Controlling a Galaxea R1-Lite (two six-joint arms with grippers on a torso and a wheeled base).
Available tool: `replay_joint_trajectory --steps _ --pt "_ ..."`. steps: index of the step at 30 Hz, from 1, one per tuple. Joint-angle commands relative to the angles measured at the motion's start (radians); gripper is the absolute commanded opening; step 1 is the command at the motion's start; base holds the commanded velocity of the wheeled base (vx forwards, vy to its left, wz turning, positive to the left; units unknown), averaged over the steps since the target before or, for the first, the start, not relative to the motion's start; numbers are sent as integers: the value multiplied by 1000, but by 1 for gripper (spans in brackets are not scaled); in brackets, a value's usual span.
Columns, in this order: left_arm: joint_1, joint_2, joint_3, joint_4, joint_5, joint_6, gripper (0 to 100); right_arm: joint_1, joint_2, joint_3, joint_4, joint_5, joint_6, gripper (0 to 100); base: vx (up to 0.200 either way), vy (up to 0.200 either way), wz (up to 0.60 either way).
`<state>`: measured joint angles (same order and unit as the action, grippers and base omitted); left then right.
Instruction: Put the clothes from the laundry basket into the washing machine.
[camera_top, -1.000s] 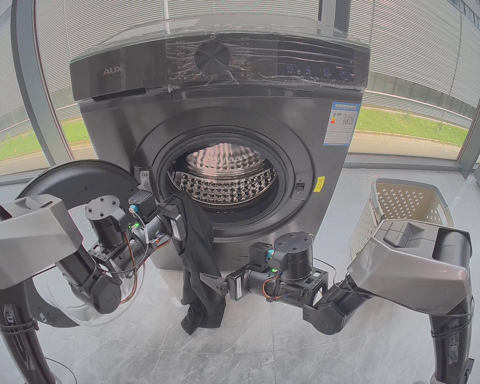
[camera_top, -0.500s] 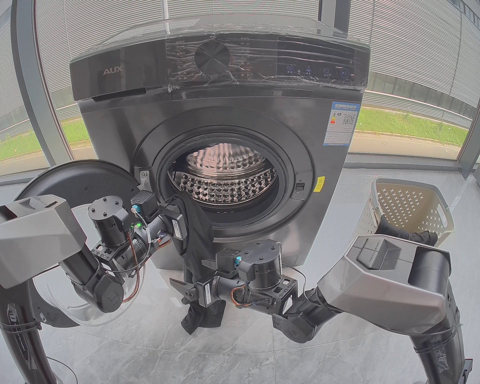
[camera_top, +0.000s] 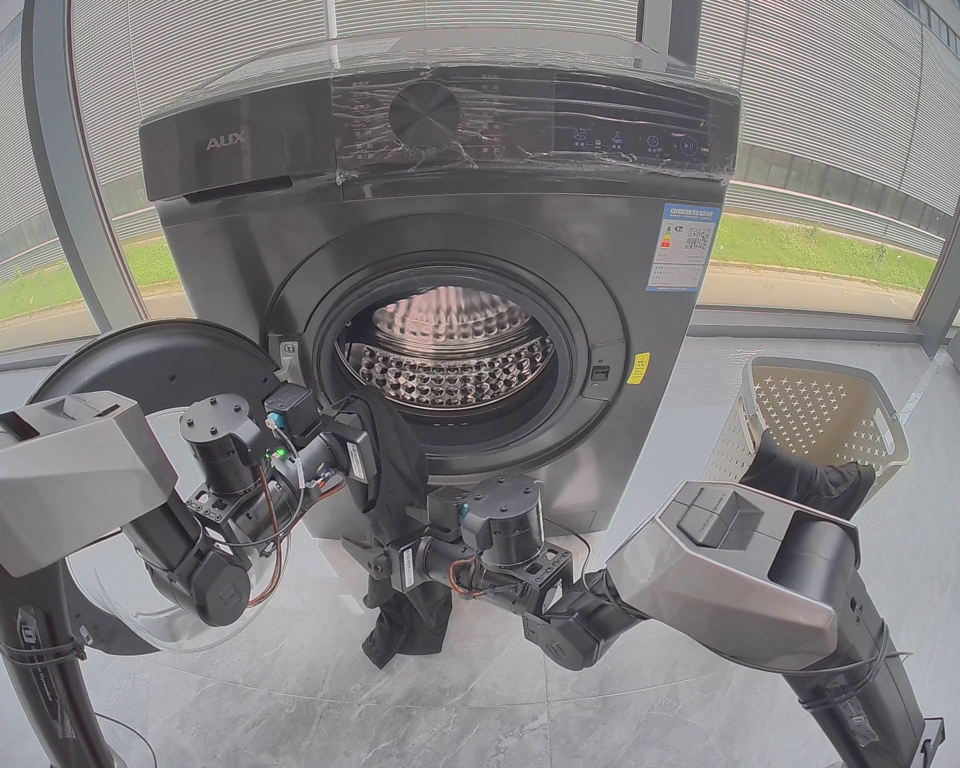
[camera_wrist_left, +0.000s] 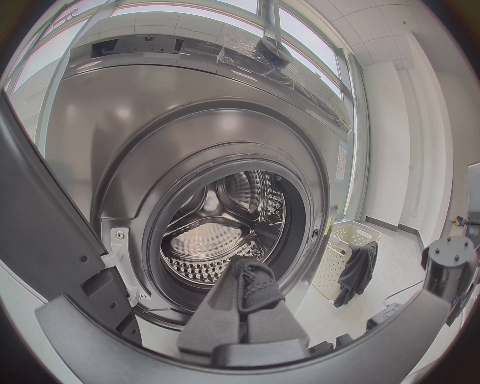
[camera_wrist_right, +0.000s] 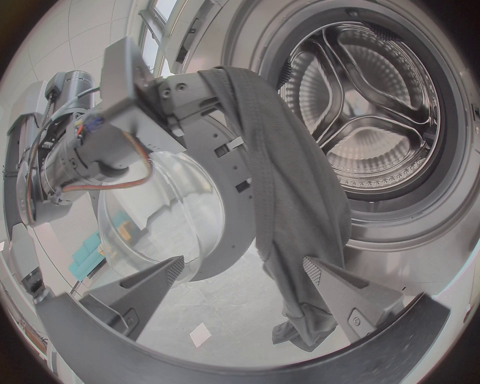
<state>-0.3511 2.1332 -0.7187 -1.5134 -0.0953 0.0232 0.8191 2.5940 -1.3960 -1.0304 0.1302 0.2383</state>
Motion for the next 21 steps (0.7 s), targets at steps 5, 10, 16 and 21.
replay_joint_trajectory --steps 5,10,16,21 --pt "-2 -7 -10 -1 0 0 0 -35 46 -46 9 -18 -1 100 0 0 0" --pt "0 -7 -8 -1 0 0 0 -31 72 -66 7 -21 -2 100 0 0 0" --pt "-2 -7 -8 -1 -1 0 0 -28 101 -84 9 -26 -2 100 0 0 0" --pt "-2 -7 -8 -1 -1 -2 0 -38 144 -133 18 -57 -4 100 0 0 0"
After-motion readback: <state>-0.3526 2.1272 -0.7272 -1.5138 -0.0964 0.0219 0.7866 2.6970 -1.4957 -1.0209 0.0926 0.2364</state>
